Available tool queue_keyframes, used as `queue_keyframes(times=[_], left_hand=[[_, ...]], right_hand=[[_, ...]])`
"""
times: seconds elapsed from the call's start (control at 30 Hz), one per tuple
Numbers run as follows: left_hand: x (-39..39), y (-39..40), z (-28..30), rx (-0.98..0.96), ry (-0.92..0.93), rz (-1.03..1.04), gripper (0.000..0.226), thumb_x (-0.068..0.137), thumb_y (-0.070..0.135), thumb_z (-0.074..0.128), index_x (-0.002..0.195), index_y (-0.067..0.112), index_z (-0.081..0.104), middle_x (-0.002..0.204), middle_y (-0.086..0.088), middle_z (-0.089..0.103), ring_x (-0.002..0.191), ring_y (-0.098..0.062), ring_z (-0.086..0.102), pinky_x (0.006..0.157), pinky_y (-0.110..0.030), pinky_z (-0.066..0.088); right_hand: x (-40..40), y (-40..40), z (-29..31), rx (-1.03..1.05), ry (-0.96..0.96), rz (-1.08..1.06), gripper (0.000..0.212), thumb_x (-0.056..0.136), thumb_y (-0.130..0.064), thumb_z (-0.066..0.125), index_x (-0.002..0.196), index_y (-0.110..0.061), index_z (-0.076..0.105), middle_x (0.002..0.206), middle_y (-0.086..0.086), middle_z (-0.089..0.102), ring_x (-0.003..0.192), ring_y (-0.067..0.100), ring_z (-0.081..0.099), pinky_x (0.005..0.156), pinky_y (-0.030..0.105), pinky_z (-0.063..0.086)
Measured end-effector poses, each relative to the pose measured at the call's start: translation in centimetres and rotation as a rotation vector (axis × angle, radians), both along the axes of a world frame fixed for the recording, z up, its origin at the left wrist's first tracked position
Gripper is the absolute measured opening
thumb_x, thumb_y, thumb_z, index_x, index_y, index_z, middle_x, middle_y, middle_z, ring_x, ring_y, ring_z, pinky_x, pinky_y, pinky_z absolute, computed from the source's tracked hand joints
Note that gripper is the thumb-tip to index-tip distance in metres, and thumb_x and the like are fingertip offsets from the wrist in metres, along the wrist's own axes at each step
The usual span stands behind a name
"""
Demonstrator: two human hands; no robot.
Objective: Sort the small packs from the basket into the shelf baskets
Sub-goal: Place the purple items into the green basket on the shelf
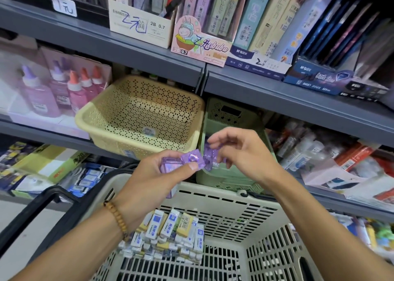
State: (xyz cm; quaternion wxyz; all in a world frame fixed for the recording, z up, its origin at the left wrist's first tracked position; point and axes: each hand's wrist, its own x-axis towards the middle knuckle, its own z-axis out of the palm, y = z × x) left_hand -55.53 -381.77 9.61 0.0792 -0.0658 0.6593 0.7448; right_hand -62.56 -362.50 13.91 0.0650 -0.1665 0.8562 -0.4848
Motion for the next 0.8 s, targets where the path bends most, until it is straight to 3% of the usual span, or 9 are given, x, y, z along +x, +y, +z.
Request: queue_keyframes(times=[0.03,0.1,0.23,0.37,0.43,0.53,0.63,0.73,0.8], left_hand=[[-0.1,0.1,0.0,-0.003,-0.008,0.0,0.023,0.07,0.04,0.078,0.091,0.032,0.073,0.087,-0.004,0.075,0.077,-0.01,0.064,0.061,-0.027,0.048],[-0.1,0.2,0.0,-0.003,-0.014,-0.018,0.024,0.072,0.038,0.078,0.093,0.028,0.073,0.087,-0.006,0.074,0.076,-0.011,0.063,0.063,-0.029,0.047],[0.2,0.6,0.3,0.009,0.01,-0.067,0.033,0.062,0.049,0.074,0.089,0.03,0.073,0.079,-0.001,0.072,0.069,-0.009,0.06,0.061,-0.028,0.047],[0.3,0.6,0.5,0.042,-0.031,-0.058,0.052,0.064,0.066,0.063,0.09,0.021,0.065,0.071,-0.002,0.065,0.061,-0.011,0.06,0.051,-0.026,0.047],[0.2,0.6,0.6,0.101,-0.104,-0.068,0.057,0.073,0.068,0.055,0.093,0.015,0.059,0.067,-0.005,0.06,0.059,-0.017,0.057,0.049,-0.027,0.045],[0.1,0.5,1.1,0.282,-0.212,-0.091,0.037,0.097,0.045,0.041,0.094,0.012,0.057,0.069,-0.009,0.057,0.058,-0.022,0.056,0.047,-0.026,0.045],[0.0,0.4,1.4,0.383,-0.208,-0.112,0.024,0.092,0.022,0.035,0.098,0.009,0.055,0.074,-0.013,0.056,0.058,-0.025,0.056,0.049,-0.027,0.044],[0.1,0.6,1.3,0.36,-0.19,-0.114,0.025,0.095,0.021,0.037,0.103,0.008,0.056,0.077,-0.013,0.06,0.059,-0.023,0.057,0.055,-0.031,0.041],[0.1,0.8,1.1,0.313,-0.179,-0.098,0.027,0.097,0.025,0.042,0.107,0.007,0.06,0.08,-0.012,0.066,0.058,-0.02,0.06,0.053,-0.03,0.043]], right_hand=[[1.0,-0.1,0.8,-0.054,-0.039,0.059,0.038,0.076,0.005,0.058,0.089,-0.028,0.072,0.087,-0.003,0.071,0.066,0.01,0.064,0.054,0.022,0.048],[2.6,-0.6,1.7,0.026,-0.04,0.179,0.036,0.077,0.0,0.067,0.1,-0.027,0.072,0.096,-0.004,0.066,0.071,0.014,0.062,0.058,0.019,0.048],[3.4,-1.6,1.7,0.249,0.069,0.204,0.021,0.079,-0.01,0.08,0.097,-0.016,0.07,0.097,-0.002,0.057,0.061,0.003,0.057,0.054,0.011,0.043],[1.5,0.9,1.6,0.228,0.076,0.057,0.023,0.075,-0.013,0.083,0.089,-0.022,0.067,0.085,-0.005,0.064,0.065,0.007,0.057,0.061,0.023,0.05],[-0.3,3.0,1.1,0.323,0.044,-0.074,0.024,0.074,-0.011,0.084,0.086,-0.022,0.065,0.076,-0.004,0.064,0.063,0.01,0.057,0.065,0.027,0.05],[-2.3,4.6,-0.7,0.588,-0.005,-0.125,0.024,0.074,-0.01,0.082,0.082,-0.023,0.065,0.079,-0.005,0.066,0.063,0.006,0.057,0.071,0.022,0.046],[-3.3,4.2,-2.4,0.703,-0.002,-0.075,0.026,0.073,-0.015,0.082,0.081,-0.03,0.063,0.08,-0.01,0.062,0.069,0.001,0.052,0.068,0.019,0.039],[-4.2,3.4,-3.6,0.714,-0.02,-0.047,0.028,0.074,-0.014,0.082,0.079,-0.03,0.06,0.072,-0.009,0.057,0.065,0.003,0.05,0.059,0.018,0.037],[-4.5,3.1,-4.2,0.709,-0.045,-0.052,0.029,0.075,-0.012,0.082,0.077,-0.029,0.058,0.072,-0.005,0.062,0.066,0.008,0.054,0.061,0.02,0.04]])
